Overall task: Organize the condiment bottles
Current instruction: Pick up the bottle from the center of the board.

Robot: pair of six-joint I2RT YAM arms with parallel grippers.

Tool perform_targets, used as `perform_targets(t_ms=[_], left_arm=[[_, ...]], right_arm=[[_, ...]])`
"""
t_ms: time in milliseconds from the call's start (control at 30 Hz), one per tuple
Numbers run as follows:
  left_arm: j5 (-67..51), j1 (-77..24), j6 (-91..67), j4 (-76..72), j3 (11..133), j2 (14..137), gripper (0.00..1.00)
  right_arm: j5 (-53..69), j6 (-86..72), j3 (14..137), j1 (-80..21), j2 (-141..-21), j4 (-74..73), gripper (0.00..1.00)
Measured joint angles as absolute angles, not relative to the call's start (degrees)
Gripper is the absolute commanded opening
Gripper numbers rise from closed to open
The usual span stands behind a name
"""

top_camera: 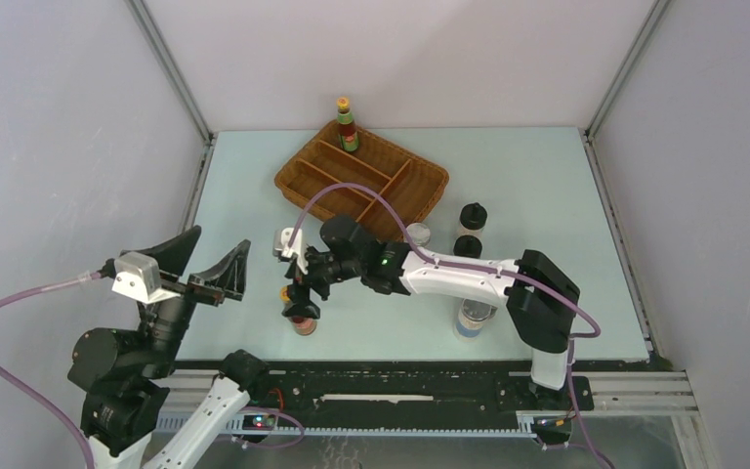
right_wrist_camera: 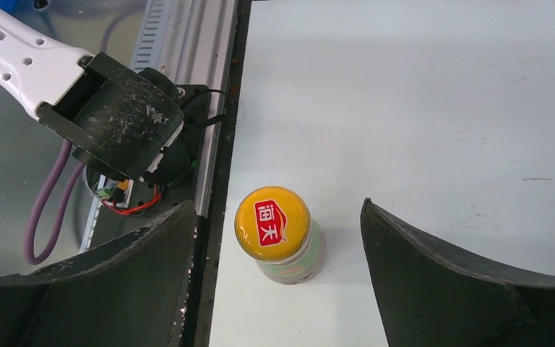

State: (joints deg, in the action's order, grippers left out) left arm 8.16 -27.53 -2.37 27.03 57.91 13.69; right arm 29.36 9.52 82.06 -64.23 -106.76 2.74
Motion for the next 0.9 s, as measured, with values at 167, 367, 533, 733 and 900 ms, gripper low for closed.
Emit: perform_targets(t_ms=[167,367,533,733,900], left_arm=[[8.2,-27.5,-2.3,27.1,57.8,13.2,0.93],[8.3,-27.6,-2.3,27.1,57.2,12.8,0.93],[8.4,-27.6,-1.9,27.1,56.9,12.6,0.93],[8.4,-27.9,-1.5,27.1,56.9,12.3,0.93],[8.4,-28.0,-1.5,27.1,56.9,12.1,0.93]], right_arm=[[29.8,9.0,82.2,-64.2,-107.1,2.8,0.88],[30.5,8.6,83.1,-64.2,-108.0,2.9,0.82],[31.0,8.4,83.1,-64.1,-108.2,2.9,0.75],[31.4,7.8,83.1,-63.8,-108.7,2.9,0.59],[31.9,7.1,83.3,-63.5,-109.3,2.9,0.47]])
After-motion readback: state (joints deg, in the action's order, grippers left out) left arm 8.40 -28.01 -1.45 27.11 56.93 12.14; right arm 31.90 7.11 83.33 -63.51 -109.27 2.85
